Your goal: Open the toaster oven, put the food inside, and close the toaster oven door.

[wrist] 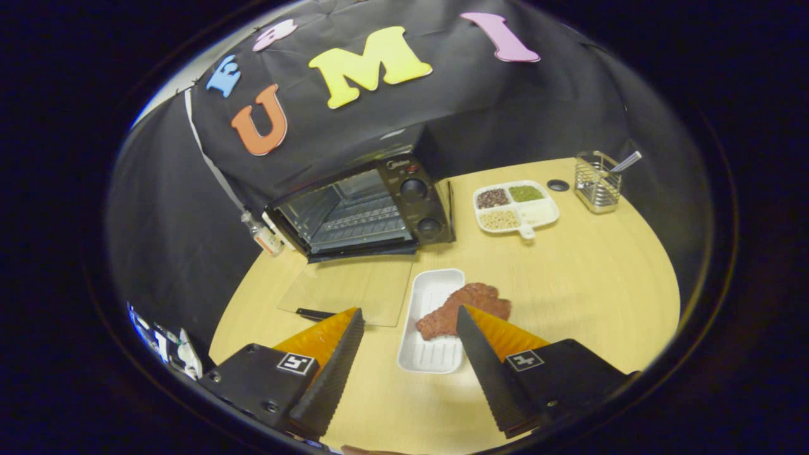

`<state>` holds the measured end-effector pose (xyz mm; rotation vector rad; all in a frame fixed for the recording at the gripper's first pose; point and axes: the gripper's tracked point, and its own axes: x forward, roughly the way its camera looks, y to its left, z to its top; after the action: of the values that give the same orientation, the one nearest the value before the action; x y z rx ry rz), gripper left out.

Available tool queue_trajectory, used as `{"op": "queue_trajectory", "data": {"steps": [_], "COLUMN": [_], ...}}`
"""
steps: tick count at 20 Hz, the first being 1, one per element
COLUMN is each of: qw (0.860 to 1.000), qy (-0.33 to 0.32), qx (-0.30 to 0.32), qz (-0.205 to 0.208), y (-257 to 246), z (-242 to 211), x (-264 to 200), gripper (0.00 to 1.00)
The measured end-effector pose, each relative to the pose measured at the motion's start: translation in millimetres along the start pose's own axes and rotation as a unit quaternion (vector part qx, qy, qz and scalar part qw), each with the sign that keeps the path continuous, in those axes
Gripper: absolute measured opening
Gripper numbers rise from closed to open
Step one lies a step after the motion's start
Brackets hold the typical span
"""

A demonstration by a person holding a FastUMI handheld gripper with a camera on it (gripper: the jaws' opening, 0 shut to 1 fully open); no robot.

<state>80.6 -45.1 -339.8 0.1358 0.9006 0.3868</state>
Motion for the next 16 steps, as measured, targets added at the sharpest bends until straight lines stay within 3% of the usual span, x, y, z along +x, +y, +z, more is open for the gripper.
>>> {"op": "queue_trajectory", "data": {"steps": [6, 10, 12, 13, 15, 16], "qw": [0.999, 0.994, 0.987, 0.982, 0.974, 0.976], "qy": [0.028, 0.061, 0.071, 0.08, 0.091, 0.09], "qx": [0.022, 0.072, 0.119, 0.148, 0.18, 0.173], "qz": [0.006, 0.047, 0.076, 0.084, 0.099, 0.098], "y": [-44, -49, -47, -48, -45, -43], "z": [0, -12, -12, -13, -16, -16], "x": [9, 21, 26, 29, 26, 22], "gripper": [0.89, 0.7, 0.59, 0.38, 0.15, 0.13]}}
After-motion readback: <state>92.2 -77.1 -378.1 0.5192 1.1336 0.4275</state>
